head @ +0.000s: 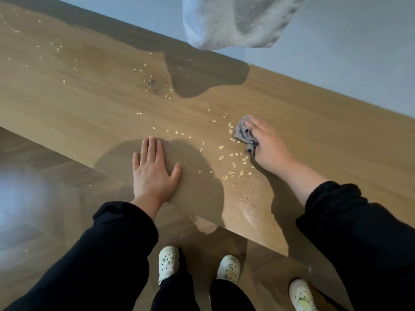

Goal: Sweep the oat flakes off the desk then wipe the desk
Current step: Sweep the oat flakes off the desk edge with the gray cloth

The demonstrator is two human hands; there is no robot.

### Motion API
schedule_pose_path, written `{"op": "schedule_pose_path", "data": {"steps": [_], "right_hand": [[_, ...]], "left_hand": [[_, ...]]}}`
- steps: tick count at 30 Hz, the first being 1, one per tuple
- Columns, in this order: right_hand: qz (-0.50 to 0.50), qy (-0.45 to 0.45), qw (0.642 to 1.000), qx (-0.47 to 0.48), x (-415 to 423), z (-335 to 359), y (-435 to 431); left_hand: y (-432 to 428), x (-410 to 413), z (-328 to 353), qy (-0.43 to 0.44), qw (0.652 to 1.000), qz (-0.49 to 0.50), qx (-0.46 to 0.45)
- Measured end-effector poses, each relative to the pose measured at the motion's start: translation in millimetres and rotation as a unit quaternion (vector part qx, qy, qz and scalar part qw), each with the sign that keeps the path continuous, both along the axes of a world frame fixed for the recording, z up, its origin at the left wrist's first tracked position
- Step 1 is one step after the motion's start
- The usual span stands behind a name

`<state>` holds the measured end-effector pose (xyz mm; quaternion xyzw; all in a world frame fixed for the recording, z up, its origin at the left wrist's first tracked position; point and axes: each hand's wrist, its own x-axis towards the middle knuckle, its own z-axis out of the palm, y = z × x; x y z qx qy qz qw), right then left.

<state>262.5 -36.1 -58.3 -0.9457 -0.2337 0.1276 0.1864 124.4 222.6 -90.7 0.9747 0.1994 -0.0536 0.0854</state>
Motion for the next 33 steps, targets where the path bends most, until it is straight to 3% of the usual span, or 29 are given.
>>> {"op": "schedule_pose_path", "data": {"steps": [5, 9, 15, 18, 23, 27, 33], "right_hand": [[-0.215, -0.039, 0.976, 0.002, -21.8, -2.0, -50.9], [-0.336, -0.041, 0.940, -0.038, -75.9, -8.7, -6.4], [-0.305, -0.001, 0.951, -0.043, -84.0, -6.5, 58.1], [-0.367, -0.006, 0.928, -0.068, -86.9, -0.7, 31.7], [-0.424, -0.015, 0.899, -0.106, -95.1, -6.9, 20.0], [-0.492, -0.007, 0.869, -0.063, -96.0, -13.0, 70.1], [-0.446, -0.008, 0.894, -0.048, -99.7, -16.1, 123.7]], "left_hand": [[0.0, 0.1, 2.2, 0.014, 1.000, -0.009, 0.000], [1.0, -0.5, 1.2, 0.018, 1.000, -0.017, -0.002], [4.9, -0.2, 9.0, 0.025, 0.997, -0.029, -0.071], [22.0, -2.2, 18.4, -0.007, 0.988, -0.070, -0.134], [92.7, 4.9, 11.9, -0.001, 0.964, -0.266, 0.016], [116.4, 14.7, 6.0, 0.028, 0.957, -0.285, 0.035], [114.7, 17.0, 7.1, 0.045, 0.958, -0.279, 0.055]]}}
